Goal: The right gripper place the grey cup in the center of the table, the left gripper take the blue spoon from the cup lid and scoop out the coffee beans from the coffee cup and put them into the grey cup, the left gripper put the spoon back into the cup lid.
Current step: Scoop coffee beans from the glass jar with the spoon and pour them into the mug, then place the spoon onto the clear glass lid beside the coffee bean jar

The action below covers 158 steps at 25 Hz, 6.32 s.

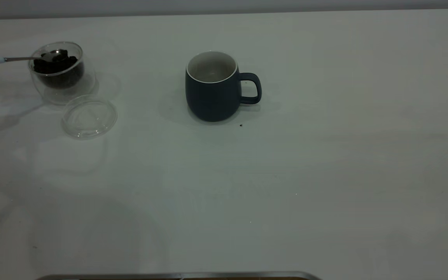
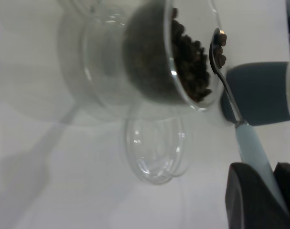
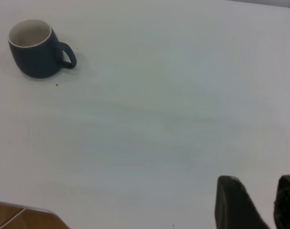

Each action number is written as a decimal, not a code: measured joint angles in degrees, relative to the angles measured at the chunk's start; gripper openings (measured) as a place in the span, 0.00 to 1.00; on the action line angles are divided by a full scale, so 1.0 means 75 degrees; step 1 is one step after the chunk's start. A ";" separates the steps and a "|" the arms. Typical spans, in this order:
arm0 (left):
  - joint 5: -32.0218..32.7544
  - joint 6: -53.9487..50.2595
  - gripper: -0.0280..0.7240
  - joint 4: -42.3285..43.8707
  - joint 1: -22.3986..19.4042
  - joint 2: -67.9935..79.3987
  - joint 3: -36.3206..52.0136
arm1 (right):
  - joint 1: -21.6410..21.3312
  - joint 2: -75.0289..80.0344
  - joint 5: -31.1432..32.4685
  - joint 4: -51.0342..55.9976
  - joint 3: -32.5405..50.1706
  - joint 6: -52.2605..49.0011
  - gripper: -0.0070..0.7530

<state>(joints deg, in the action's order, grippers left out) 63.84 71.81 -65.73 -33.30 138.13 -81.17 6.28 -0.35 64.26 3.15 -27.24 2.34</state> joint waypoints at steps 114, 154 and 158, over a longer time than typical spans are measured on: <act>-0.1304 0.3201 0.22 -0.1159 0.4128 0.0009 -0.0009 | 0.0000 0.0000 0.0000 0.0000 0.0000 0.0000 0.33; 0.0171 0.0792 0.22 -0.0405 0.3491 -0.2164 -0.0009 | 0.0000 0.0000 0.0000 0.0000 0.0000 0.0000 0.33; 0.0391 0.0049 0.22 0.0015 0.2853 -0.2506 -0.0009 | 0.0000 0.0000 0.0000 0.0000 0.0000 0.0000 0.33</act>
<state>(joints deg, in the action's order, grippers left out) 66.77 72.17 -65.62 -11.90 119.34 -81.23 6.28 -0.35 64.26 3.15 -27.24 2.34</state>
